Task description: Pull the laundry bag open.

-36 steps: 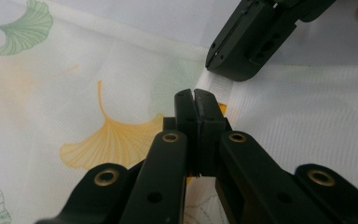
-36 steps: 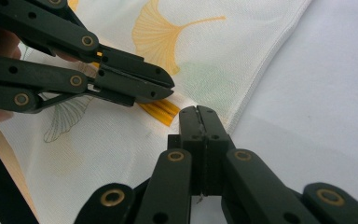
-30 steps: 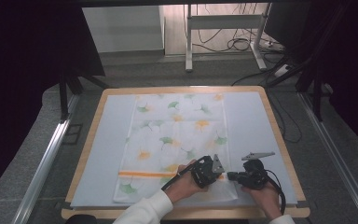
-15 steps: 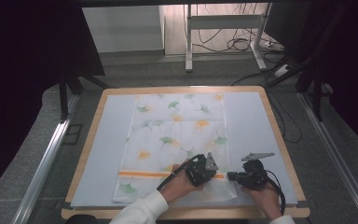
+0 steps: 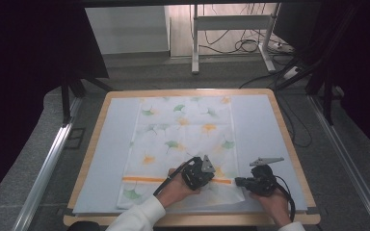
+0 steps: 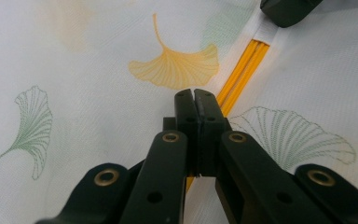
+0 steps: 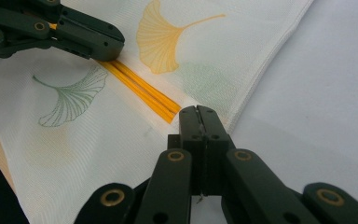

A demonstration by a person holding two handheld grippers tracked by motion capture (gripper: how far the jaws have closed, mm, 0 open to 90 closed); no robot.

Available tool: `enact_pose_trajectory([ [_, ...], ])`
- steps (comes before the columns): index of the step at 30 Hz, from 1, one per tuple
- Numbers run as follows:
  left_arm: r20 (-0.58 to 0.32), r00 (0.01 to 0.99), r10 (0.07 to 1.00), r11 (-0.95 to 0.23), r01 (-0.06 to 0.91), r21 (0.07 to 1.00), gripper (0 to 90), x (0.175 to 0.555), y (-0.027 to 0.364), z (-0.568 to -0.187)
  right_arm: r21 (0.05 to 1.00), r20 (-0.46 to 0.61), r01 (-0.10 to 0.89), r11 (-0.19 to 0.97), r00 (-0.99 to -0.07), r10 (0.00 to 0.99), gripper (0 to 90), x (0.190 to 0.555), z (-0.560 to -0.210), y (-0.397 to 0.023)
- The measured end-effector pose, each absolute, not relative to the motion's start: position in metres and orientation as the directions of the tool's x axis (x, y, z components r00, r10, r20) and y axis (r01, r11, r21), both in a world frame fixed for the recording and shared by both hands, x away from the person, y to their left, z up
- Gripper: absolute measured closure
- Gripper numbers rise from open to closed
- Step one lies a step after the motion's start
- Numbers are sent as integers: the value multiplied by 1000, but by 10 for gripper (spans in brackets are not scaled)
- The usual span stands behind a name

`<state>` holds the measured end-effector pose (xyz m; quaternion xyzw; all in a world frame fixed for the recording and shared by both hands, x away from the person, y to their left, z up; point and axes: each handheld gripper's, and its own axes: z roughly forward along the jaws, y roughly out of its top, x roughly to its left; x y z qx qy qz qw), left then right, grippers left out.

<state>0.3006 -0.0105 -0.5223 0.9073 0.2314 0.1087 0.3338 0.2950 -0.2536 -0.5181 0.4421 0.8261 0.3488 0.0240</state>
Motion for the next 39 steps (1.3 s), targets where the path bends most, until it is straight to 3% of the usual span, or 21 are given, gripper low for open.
enact_pose_trajectory([
  [39, 8, 833, 553, -625, 408, 666, 900, 295, 21, -524, 604, 265, 707, 369, -614, 743, 898, 295, -519, -254],
])
